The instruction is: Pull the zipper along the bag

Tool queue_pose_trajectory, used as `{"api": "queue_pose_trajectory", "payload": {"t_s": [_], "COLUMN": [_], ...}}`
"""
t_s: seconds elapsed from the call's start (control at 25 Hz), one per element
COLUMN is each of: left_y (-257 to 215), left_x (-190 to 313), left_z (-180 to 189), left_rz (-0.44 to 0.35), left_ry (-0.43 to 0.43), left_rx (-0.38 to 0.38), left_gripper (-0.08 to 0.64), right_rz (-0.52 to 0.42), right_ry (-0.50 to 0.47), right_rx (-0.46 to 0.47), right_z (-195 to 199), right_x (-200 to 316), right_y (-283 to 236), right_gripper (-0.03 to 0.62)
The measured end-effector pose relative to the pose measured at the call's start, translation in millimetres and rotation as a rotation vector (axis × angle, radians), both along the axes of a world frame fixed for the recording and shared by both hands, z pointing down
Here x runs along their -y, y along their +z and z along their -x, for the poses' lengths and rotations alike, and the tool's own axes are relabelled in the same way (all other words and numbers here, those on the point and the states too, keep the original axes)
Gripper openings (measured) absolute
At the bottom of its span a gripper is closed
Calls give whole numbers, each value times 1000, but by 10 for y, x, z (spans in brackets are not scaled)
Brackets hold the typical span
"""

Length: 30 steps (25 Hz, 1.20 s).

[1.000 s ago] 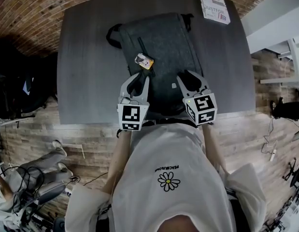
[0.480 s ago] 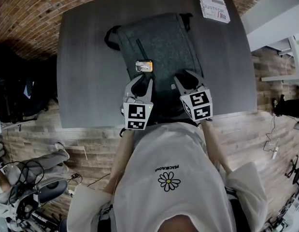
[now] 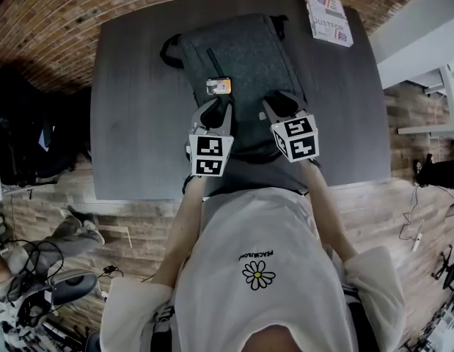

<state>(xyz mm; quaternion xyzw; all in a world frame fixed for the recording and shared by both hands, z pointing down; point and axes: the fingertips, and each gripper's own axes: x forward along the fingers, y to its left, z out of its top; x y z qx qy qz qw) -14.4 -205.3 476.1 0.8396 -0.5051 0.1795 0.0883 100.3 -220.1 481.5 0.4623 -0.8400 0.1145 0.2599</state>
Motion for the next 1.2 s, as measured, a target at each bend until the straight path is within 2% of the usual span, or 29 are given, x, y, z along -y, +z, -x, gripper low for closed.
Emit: {"api": "queue_pose_trajectory", "payload": {"t_s": [0.2,0.32,0.48,0.6,0.68,0.76,0.88,1.08,1.2], "left_y": [-11,-77,-200,-133,6,140,299,552,644], "left_x": [220,261,314,415,485,548,629,673,649], "left_z": [8,72,488,861,1014,1119,1223,1121,1040], "left_rz": [3,-11,-43,-29,11,41,64,120,138], "left_ry": [-11,-21,-91,-137,-137,-118,-68,114,199], "left_rx": [-16,-63,-163,-172,-169,-133,-35,129,195], "left_gripper": [100,100,101,119,167,170,153,153,153], "right_rz": [2,8,1,0,0,0,1,3,6], "right_ry": [-15,-19,-23,-24,-26,-29,-30,-31,-28], "right_rx": [-13,-8,2,6,8,9,11,9,4], "right_z": [19,23,20,9,3,2,6,0,6], "right_x": [254,314,320,311,298,294,294,302,306], "right_y": [-2,-4,-13,-9,-6,-8,-7,-19,-18], "right_gripper": [141,141,141,141,141,141,141,141,141]}}
